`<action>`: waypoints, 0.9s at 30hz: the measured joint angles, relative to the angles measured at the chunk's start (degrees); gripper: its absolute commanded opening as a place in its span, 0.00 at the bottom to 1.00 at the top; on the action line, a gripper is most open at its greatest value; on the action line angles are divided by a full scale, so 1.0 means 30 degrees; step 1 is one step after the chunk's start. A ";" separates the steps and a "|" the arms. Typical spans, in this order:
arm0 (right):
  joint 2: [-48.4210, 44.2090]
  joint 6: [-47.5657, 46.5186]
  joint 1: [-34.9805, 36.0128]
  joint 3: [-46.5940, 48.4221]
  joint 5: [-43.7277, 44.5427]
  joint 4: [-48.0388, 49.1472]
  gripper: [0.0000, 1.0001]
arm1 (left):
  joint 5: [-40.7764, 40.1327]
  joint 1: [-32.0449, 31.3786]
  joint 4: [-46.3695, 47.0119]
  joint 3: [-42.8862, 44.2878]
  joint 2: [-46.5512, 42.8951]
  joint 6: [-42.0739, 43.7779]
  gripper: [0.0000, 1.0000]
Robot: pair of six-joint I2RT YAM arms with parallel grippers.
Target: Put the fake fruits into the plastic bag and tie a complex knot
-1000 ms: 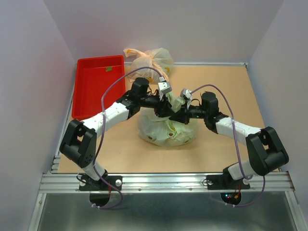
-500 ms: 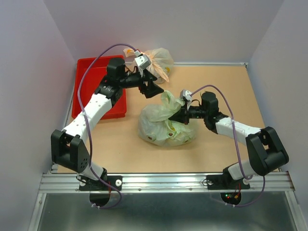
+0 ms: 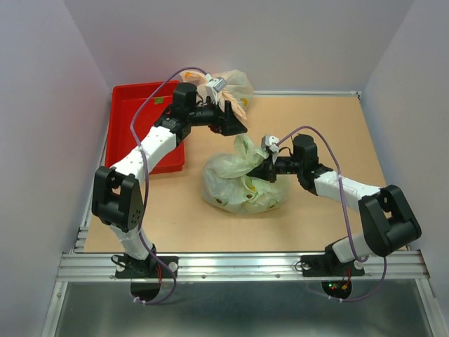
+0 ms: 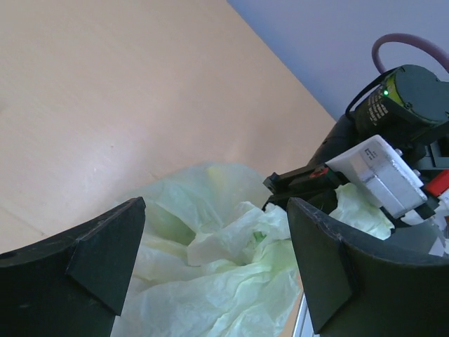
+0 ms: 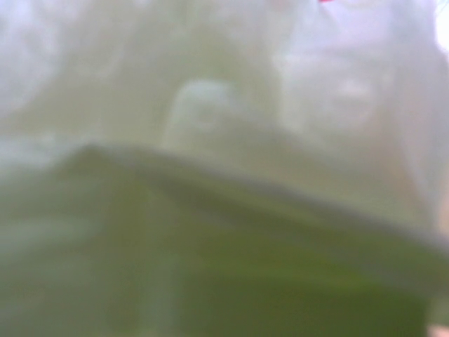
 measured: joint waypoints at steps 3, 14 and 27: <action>-0.0007 -0.0393 0.0000 0.0000 0.0000 -0.0321 0.00 | 0.0146 -0.0430 -0.0015 -0.0058 -0.0007 -0.0597 0.85; -0.0007 -0.1260 0.0000 0.0000 0.0007 -0.0707 0.00 | -0.0911 -0.0940 -0.1472 -0.0372 -0.0007 -0.0699 0.68; 0.0000 -0.1690 0.0000 0.0000 0.0321 -0.0845 0.00 | -0.0313 -0.0772 -0.2237 -0.1005 -0.0044 -0.0401 0.00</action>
